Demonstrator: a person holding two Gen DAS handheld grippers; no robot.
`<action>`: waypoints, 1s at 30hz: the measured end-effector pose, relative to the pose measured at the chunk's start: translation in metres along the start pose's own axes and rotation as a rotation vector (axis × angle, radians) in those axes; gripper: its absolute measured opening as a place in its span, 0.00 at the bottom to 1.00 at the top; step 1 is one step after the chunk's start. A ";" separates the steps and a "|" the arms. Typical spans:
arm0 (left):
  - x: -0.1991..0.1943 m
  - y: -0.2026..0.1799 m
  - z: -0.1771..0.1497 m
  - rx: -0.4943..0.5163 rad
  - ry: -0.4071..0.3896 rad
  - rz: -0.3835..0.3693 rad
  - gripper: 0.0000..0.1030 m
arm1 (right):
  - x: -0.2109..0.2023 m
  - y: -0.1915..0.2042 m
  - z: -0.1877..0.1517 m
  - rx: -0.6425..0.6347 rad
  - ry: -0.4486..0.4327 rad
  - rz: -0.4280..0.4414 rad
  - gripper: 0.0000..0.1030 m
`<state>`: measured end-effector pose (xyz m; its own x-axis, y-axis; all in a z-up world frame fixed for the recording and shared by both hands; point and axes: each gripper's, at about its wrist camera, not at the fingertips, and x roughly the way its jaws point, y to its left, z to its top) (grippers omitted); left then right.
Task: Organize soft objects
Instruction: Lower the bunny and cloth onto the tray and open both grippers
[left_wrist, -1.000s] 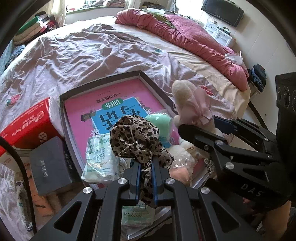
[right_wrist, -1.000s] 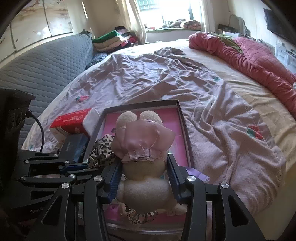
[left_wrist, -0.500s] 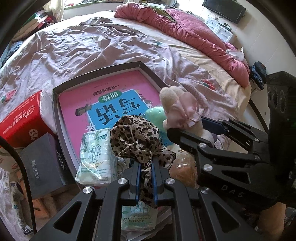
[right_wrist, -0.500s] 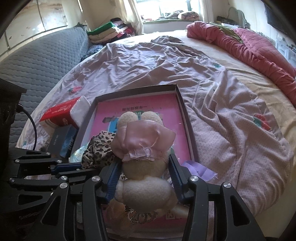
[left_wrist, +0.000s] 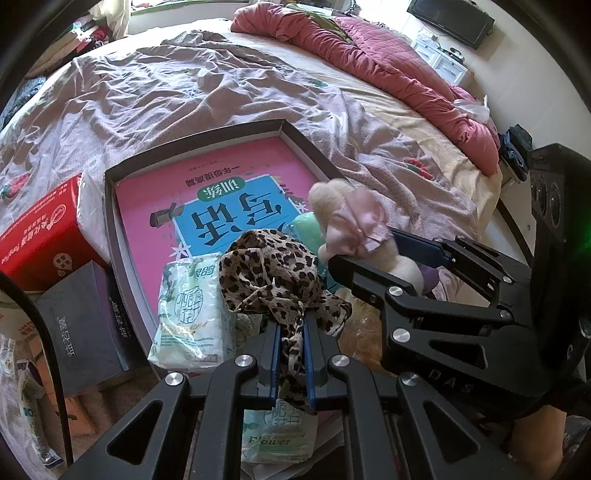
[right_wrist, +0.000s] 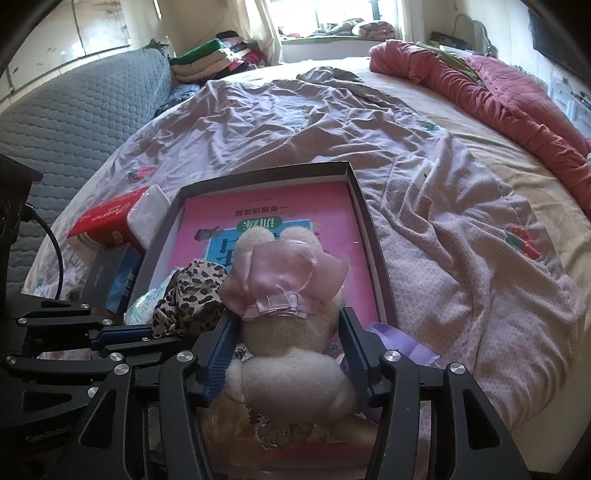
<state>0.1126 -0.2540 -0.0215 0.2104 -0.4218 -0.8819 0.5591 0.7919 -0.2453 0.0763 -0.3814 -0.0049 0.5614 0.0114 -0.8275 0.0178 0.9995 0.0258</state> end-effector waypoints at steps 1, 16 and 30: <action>0.000 0.000 0.000 -0.003 0.002 -0.001 0.11 | 0.000 0.001 0.000 -0.003 -0.001 -0.004 0.57; 0.001 0.003 0.000 -0.013 0.008 -0.007 0.13 | -0.013 0.002 0.003 -0.024 -0.039 -0.059 0.68; -0.010 0.001 0.000 -0.003 -0.007 0.018 0.29 | -0.032 0.000 0.007 -0.028 -0.076 -0.106 0.72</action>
<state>0.1114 -0.2489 -0.0132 0.2261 -0.4103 -0.8835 0.5530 0.8007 -0.2304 0.0639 -0.3819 0.0258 0.6188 -0.0951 -0.7798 0.0578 0.9955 -0.0755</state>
